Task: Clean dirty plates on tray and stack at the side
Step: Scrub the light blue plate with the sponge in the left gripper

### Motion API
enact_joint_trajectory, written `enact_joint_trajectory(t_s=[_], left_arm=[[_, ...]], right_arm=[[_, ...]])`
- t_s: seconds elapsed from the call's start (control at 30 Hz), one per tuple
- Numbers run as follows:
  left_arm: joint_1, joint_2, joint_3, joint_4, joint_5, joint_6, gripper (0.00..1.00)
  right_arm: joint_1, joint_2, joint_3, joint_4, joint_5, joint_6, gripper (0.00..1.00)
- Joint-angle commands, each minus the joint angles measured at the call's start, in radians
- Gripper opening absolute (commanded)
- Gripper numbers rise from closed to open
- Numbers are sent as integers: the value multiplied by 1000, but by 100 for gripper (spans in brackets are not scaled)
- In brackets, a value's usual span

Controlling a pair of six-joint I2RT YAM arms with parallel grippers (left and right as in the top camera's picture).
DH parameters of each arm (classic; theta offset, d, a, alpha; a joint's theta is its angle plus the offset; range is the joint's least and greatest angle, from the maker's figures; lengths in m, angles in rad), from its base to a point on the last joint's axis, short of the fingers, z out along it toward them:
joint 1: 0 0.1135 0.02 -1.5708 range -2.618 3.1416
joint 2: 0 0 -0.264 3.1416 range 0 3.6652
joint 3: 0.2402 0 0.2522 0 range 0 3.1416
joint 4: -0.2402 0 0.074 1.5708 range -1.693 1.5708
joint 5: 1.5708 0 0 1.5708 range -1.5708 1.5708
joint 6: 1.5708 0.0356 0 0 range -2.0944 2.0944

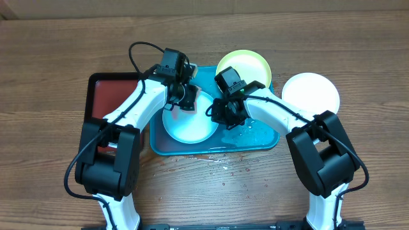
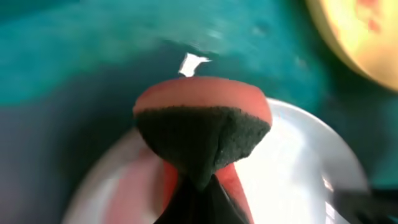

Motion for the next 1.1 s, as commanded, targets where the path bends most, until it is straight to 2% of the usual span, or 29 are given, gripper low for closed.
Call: enact_joint_trajectory(t_s=[0.0,0.1,0.23,0.37,0.43,0.53,0.63,0.73,0.87,1.0,1.03,1.07], left_arm=[[-3,12,0,-10,-182,-58,4],[-3,26,0,-72,-217,-58,4],[-5,29,0,-199,-162,-61,4],[-7,29,0,-328,2,-43,4],[-7,29,0,-370,123,18,4],[-7,29,0,-381,299,113,4],[-7,29,0,-333,375,115,4],[-7,29,0,-244,353,64,4],[-7,29,0,-113,220,-39,4],[-7,29,0,-45,20,-95,4],[-7,29,0,-45,-99,-129,4],[-6,29,0,-53,-155,-151,4]], right_arm=[[-1,46,-2,-10,26,3,4],[-1,46,-2,-9,26,3,4],[-1,46,-2,-9,25,3,4],[-1,46,-2,-8,25,3,4],[-1,46,-2,-8,25,3,4],[-1,46,-2,-7,25,3,4],[-1,46,-2,-8,25,3,4],[-1,46,-2,-8,25,3,4],[-1,46,-2,-9,25,3,4],[-1,46,-2,-10,25,3,4],[-1,46,-2,-10,26,3,4],[-1,46,-2,-10,26,3,4]])
